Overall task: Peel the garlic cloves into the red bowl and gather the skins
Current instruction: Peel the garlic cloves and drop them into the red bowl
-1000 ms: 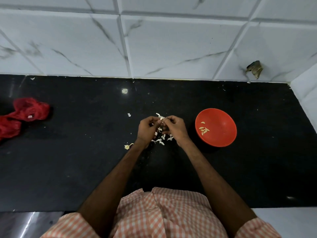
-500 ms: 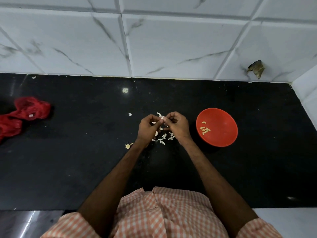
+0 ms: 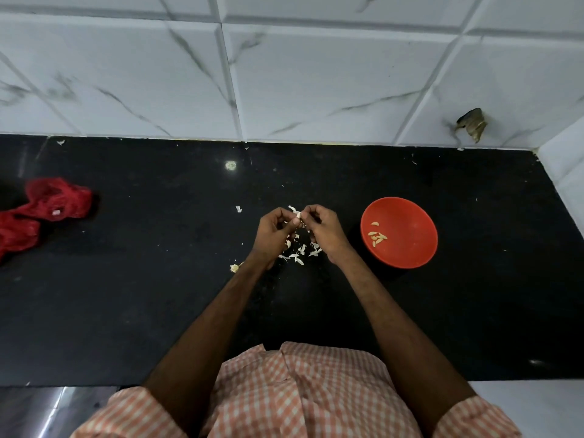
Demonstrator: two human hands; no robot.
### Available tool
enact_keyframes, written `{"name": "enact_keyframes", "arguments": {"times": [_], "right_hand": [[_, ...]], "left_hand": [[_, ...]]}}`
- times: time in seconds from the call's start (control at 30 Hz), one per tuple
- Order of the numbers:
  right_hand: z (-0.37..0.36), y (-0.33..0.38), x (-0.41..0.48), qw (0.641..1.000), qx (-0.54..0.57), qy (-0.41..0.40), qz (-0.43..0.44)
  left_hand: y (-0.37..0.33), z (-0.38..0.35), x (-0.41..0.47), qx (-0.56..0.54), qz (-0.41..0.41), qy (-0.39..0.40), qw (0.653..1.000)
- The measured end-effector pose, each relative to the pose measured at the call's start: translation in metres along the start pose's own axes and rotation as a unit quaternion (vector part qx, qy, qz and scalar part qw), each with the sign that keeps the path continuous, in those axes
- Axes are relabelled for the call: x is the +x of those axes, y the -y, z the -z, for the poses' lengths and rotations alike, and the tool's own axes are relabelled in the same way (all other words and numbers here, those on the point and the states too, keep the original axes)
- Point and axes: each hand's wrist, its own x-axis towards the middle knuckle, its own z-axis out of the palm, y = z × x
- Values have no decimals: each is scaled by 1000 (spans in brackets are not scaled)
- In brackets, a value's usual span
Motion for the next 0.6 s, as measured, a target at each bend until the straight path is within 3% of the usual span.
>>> {"name": "enact_keyframes", "arguments": {"times": [0.27, 0.6], "right_hand": [[0, -1, 2, 998, -47, 15, 33], [-4, 3, 2, 992, -121, 11, 41]], "left_hand": [[-1, -1, -1, 41, -30, 0, 999], [-1, -6, -4, 23, -1, -24, 999]]}}
